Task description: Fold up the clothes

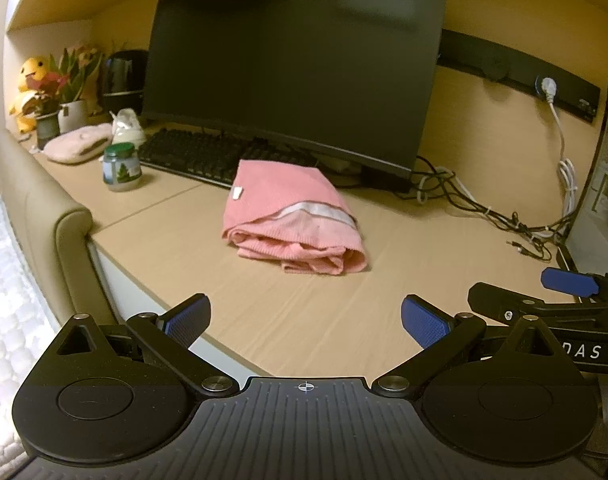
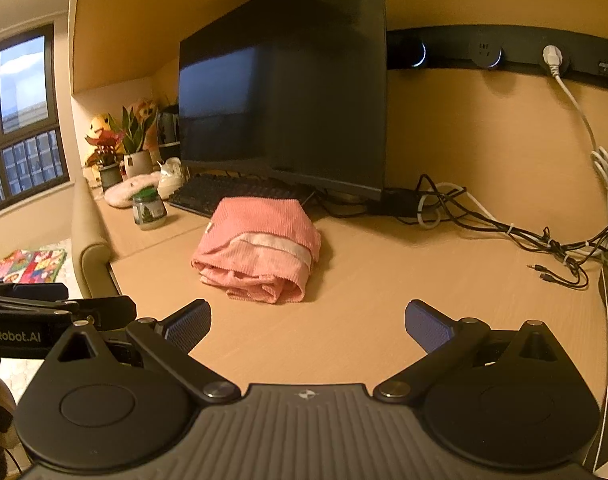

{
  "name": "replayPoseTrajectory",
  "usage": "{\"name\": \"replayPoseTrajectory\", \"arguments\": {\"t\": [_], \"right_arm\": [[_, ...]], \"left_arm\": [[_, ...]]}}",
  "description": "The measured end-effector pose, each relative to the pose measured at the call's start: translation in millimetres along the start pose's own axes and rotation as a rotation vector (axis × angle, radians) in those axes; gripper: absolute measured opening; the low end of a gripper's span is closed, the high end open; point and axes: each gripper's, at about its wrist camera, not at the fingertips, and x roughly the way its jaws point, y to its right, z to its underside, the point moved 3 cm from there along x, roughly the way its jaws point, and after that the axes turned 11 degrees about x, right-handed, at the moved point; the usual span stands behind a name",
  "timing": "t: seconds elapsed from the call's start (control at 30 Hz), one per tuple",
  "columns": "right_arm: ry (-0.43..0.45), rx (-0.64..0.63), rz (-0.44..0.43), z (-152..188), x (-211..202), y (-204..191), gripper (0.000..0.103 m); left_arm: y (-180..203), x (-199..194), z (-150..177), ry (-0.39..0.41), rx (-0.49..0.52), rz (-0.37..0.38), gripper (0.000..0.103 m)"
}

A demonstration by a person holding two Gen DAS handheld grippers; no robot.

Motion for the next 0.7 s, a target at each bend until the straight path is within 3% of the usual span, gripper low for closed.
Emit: {"name": "replayPoseTrajectory", "arguments": {"t": [0.17,0.7], "right_arm": [[0.030,0.009,-0.010,-2.9,-4.2,-1.7,0.103],[0.013,-0.009,-0.010,0.3,-2.2,-7.1,0.103]], "left_arm": [[1.2,-4.5,-1.3,0.031,0.006,-0.003,0.103],[-1.7,-6.9,2.6,0.015,-0.001,-0.019,0.103]]}}
